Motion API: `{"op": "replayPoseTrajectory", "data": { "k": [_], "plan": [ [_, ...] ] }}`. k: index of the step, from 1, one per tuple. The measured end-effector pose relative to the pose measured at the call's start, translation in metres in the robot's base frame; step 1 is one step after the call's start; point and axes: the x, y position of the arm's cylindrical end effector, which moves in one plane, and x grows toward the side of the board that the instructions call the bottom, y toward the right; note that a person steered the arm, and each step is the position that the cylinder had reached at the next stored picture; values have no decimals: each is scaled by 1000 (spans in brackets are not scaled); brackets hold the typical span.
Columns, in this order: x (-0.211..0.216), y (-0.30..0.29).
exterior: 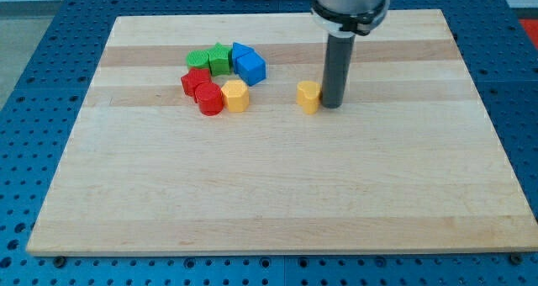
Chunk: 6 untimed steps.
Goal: Move the yellow heart close to the top right of the yellow hexagon
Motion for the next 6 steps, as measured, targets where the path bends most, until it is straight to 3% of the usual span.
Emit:
{"op": "replayPoseTrajectory", "data": {
  "k": [6],
  "plan": [
    [6, -32]
  ]
}}
